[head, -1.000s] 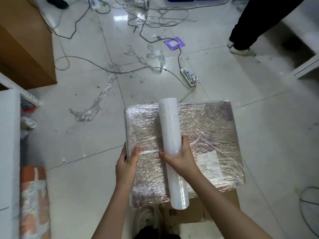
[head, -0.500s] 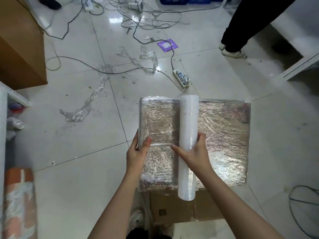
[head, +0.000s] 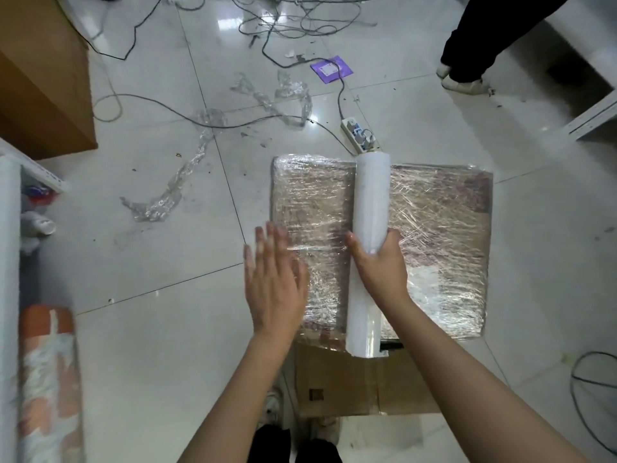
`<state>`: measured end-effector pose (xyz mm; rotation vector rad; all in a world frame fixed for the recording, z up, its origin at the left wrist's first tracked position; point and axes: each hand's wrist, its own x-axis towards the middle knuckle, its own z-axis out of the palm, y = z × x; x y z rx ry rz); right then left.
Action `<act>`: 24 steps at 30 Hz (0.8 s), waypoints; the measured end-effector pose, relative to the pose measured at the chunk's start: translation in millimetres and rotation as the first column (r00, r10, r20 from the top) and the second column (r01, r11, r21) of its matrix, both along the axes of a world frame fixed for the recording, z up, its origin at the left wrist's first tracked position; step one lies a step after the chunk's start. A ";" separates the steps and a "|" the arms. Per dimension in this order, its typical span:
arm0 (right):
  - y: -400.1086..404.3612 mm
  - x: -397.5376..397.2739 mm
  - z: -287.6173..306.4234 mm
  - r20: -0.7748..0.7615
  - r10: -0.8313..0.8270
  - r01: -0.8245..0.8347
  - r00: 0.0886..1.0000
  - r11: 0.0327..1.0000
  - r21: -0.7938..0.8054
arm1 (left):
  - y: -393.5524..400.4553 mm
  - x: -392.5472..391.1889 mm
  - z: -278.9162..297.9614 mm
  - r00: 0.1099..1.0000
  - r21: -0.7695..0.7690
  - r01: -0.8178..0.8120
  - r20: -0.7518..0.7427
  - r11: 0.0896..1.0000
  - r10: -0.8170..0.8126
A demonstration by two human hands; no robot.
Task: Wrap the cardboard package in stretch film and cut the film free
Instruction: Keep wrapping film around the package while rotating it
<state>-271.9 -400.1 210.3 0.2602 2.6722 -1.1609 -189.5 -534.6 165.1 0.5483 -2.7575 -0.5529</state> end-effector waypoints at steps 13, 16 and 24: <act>6.9 3.7 -7.0 -0.008 -0.056 0.051 0.998 0.949 -0.310 | 22.7 12.3 -60.6 0.997 -0.103 0.072 0.024 0.992 -0.070; 12.0 7.6 -10.1 0.021 0.067 -0.058 0.998 0.957 -0.284 | 21.6 14.7 -62.7 0.997 -0.100 0.081 0.003 0.992 -0.081; 31.4 21.5 0.7 0.021 0.162 -0.146 0.987 0.933 -0.330 | 21.6 26.4 -66.0 0.995 -0.099 0.086 -0.041 0.991 -0.090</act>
